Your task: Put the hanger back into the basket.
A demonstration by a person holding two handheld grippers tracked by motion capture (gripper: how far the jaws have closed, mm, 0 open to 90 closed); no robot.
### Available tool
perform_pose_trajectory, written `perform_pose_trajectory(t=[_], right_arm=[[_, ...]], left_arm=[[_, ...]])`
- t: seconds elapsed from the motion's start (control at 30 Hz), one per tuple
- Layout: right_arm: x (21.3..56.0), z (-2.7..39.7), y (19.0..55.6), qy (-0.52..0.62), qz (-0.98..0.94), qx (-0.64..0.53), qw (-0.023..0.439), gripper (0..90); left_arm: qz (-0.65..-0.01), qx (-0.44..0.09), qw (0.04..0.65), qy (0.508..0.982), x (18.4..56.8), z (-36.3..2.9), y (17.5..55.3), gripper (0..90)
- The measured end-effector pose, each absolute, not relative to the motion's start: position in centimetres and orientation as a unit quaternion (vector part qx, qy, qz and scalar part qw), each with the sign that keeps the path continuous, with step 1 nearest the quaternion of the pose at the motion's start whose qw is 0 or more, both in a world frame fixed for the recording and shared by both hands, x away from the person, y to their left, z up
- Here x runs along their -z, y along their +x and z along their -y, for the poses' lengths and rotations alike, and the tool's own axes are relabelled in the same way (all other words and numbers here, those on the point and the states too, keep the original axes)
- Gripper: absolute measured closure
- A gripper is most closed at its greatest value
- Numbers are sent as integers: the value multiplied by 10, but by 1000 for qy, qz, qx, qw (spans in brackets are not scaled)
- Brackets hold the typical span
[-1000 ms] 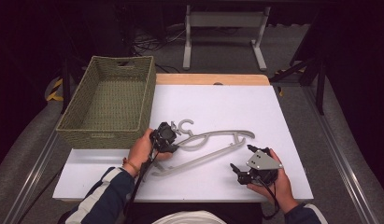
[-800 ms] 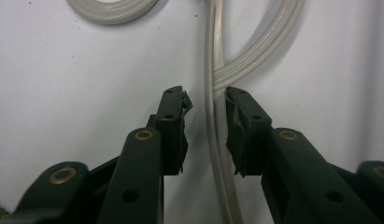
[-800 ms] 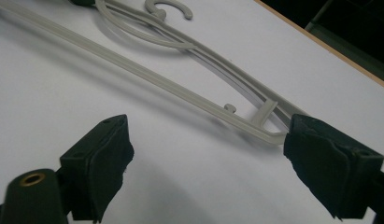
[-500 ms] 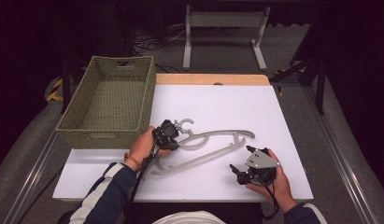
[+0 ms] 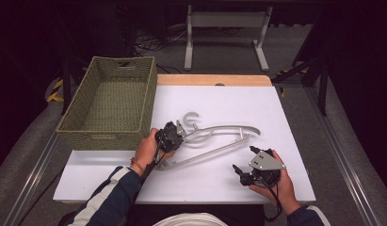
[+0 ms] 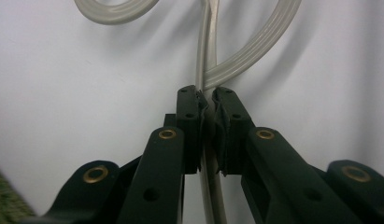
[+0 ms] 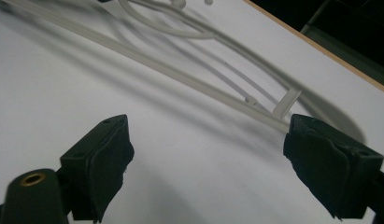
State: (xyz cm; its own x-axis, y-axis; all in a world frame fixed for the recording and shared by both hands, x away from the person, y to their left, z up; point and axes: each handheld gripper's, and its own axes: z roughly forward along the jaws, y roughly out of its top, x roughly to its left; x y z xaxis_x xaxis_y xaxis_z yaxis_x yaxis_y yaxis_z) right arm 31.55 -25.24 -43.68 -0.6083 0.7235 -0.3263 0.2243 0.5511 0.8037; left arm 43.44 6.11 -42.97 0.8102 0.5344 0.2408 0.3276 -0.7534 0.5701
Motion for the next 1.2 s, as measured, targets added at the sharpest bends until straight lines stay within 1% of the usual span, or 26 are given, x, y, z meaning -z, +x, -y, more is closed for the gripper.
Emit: perform_pose_trajectory(t=[0.07, 0.17, 0.2, 0.33, 0.47, 0.7, 0.93, 1.07, 1.1, 1.2], right_arm=[[436, 252, 315, 291, -813, -376, 335, 151], [435, 252, 313, 286, -810, -380, 342, 151], [434, 252, 312, 285, -808, -383, 344, 151], [432, 253, 310, 282, -799, -391, 358, 152], [429, 255, 308, 277, -790, -398, 375, 152], [428, 257, 309, 283, -784, -401, 380, 152], [429, 257, 309, 284, -785, -399, 380, 152], [429, 257, 309, 287, -784, -398, 380, 152], [429, 257, 309, 286, -784, -398, 381, 152], [429, 257, 310, 287, -784, -398, 380, 152]], left_arm=[[-239, -219, 285, 902, 422, -65, 430, 818], [-236, -226, 296, 898, 416, -67, 426, 818], [-234, -236, 299, 895, 413, -67, 424, 818], [-230, -236, 314, 890, 404, -69, 420, 818], [-223, -256, 328, 881, 394, -71, 414, 818], [-221, -281, 356, 863, 376, -79, 407, 818], [-223, -289, 380, 850, 362, -85, 406, 818], [-222, -293, 391, 844, 350, -86, 406, 818], [-224, -295, 400, 838, 339, -89, 407, 818], [-227, -296, 409, 833, 329, -93, 408, 818]])
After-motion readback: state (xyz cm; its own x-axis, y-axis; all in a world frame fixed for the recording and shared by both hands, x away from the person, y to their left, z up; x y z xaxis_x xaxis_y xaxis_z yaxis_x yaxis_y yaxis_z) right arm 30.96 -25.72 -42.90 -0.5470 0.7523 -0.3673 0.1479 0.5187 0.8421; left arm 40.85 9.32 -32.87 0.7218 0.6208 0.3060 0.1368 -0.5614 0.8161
